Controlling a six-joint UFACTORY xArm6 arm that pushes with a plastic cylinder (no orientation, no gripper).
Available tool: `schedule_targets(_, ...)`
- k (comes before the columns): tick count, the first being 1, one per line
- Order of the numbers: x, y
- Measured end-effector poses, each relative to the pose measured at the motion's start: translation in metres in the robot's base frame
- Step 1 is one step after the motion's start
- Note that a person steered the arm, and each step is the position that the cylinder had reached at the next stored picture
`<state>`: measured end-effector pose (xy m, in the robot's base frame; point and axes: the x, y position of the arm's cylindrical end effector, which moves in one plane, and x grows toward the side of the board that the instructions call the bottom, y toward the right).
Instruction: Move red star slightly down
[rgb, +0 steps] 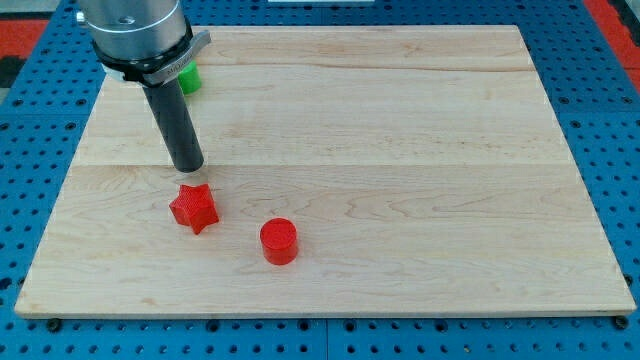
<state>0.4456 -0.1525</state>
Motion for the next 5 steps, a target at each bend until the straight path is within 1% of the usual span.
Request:
schedule_targets(1, 0.001, 0.0)
schedule_targets(2, 0.03, -0.011)
schedule_targets(3, 0.07, -0.021)
schedule_targets(4, 0.095, 0.011)
schedule_targets(5, 0.124, 0.024)
